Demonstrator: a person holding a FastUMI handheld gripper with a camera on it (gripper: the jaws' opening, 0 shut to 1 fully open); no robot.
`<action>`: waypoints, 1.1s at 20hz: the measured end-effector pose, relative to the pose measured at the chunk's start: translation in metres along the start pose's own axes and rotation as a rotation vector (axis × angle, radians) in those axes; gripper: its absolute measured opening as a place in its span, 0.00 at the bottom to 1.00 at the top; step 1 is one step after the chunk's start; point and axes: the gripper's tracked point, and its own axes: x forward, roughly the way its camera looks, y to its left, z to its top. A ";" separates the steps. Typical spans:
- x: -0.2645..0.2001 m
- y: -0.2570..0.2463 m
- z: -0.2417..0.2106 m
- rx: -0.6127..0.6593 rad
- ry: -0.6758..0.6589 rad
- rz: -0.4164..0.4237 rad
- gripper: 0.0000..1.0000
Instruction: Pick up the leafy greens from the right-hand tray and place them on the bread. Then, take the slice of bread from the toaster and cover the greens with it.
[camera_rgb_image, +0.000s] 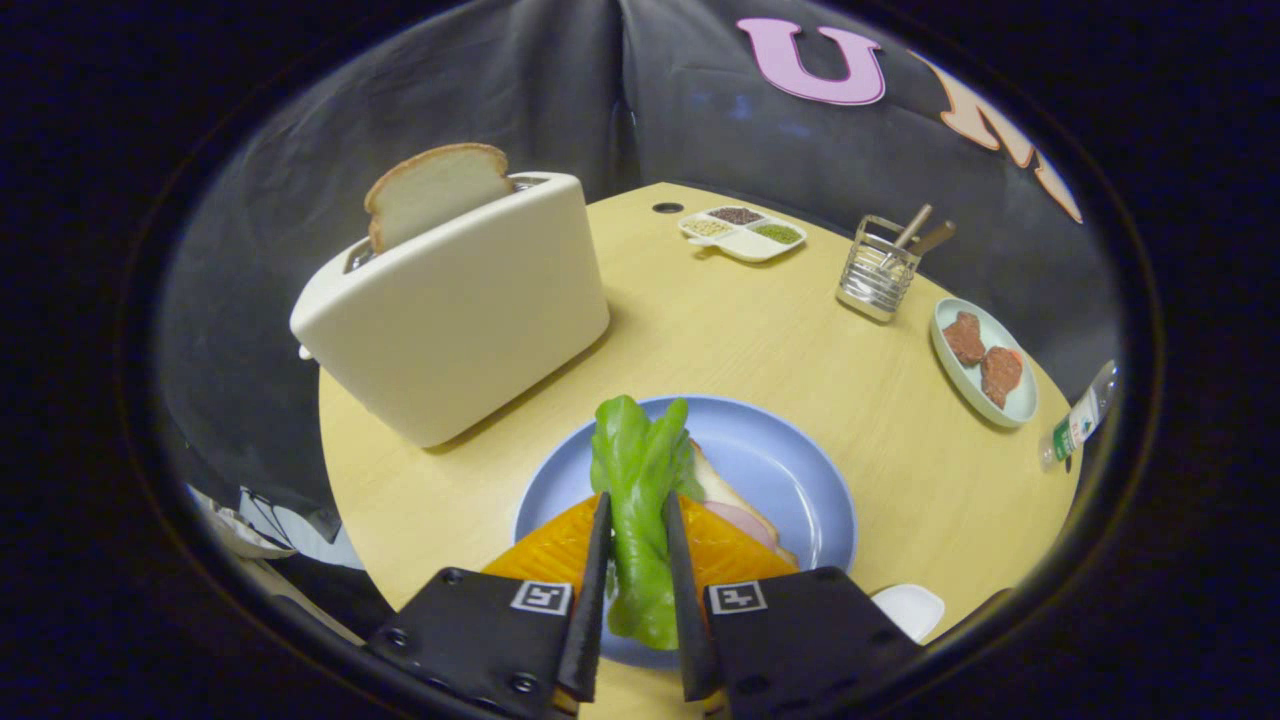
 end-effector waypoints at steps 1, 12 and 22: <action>0.000 -0.001 0.000 0.000 0.003 -0.001 0.51; -0.017 0.002 0.014 0.032 -0.033 -0.033 1.00; -0.075 0.050 0.115 0.115 -0.160 0.008 1.00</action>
